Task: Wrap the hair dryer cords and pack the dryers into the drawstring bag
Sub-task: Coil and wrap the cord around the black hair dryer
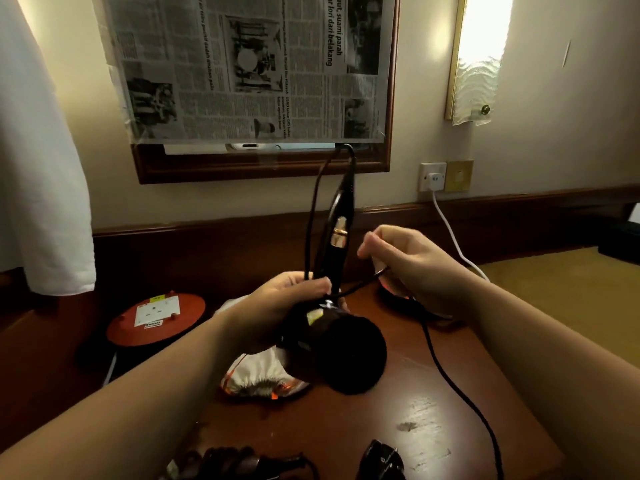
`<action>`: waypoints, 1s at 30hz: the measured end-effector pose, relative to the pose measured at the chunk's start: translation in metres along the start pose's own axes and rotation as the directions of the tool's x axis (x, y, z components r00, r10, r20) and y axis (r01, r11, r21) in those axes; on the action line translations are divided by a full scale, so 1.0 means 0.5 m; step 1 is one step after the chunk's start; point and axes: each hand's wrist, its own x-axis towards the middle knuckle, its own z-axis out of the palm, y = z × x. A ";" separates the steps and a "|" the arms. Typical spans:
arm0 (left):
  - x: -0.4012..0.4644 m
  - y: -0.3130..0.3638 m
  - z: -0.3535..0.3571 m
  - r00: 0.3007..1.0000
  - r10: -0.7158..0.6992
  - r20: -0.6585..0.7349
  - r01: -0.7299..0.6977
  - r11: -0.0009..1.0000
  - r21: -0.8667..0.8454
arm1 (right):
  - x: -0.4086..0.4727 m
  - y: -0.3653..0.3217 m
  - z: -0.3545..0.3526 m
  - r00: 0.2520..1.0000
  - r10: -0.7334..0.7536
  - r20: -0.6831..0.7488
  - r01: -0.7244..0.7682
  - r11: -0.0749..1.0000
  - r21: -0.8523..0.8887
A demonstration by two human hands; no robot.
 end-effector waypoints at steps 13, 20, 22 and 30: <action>-0.024 0.091 0.021 0.899 -0.216 0.382 0.141 0.966 0.215 | 0.009 0.057 -0.028 0.781 0.277 0.560 -0.269 0.958 -0.098; -0.026 0.112 0.033 0.768 -0.574 0.284 0.381 0.766 0.518 | 0.049 -0.063 -0.001 0.729 0.369 0.577 -0.029 0.858 -0.513; -0.018 0.124 0.040 0.740 -0.623 0.251 0.392 0.704 0.592 | 0.046 -0.082 0.002 0.685 0.436 0.584 -0.094 0.847 -0.523; 0.029 0.101 0.067 0.728 -0.685 -0.030 0.331 0.313 0.890 | 0.043 -0.135 0.064 0.618 0.652 0.440 -0.259 0.697 -0.669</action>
